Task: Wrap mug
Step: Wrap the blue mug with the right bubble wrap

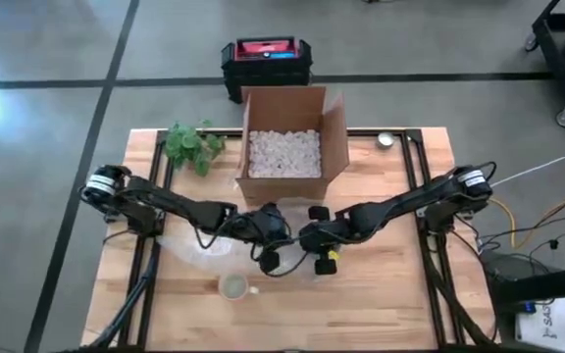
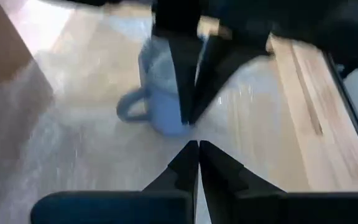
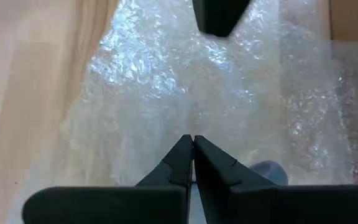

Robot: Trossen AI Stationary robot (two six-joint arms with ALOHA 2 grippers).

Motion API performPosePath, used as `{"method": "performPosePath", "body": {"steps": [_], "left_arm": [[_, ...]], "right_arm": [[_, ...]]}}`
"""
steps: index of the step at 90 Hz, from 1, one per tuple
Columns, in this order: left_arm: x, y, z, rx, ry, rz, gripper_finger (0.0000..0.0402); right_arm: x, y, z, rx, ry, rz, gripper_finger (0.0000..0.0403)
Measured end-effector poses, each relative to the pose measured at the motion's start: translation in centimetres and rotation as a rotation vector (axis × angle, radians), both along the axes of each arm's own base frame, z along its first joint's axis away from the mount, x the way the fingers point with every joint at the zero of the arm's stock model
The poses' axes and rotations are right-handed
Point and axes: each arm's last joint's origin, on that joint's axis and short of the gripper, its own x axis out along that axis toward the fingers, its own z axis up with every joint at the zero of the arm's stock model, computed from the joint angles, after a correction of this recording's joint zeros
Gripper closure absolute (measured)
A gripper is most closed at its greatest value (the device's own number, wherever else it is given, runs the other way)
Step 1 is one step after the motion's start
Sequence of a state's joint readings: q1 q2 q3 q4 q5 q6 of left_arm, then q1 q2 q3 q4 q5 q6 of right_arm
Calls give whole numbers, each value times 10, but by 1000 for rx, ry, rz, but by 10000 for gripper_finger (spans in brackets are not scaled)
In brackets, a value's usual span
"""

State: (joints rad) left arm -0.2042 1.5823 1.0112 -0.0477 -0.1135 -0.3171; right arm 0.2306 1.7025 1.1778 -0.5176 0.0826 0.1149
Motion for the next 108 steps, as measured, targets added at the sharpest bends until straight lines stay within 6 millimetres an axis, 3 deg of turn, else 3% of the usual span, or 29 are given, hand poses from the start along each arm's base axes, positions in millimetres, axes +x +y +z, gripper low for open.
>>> {"method": "performPosePath", "body": {"steps": [23,46,66,84,108], "left_arm": [[-17,2,2,-29,108,35,400],[-17,4,0,-79,119,83,387],[-16,13,-1,-125,133,149,299],[-28,19,-12,-108,284,266,211],[-32,25,-35,-139,378,420,180]], "right_arm": [[1,0,2,7,-27,9,401],[1,0,2,-3,-28,36,400],[1,0,2,-14,-28,60,400],[1,0,3,-16,-29,64,400],[1,1,3,-46,-31,123,400]]}}
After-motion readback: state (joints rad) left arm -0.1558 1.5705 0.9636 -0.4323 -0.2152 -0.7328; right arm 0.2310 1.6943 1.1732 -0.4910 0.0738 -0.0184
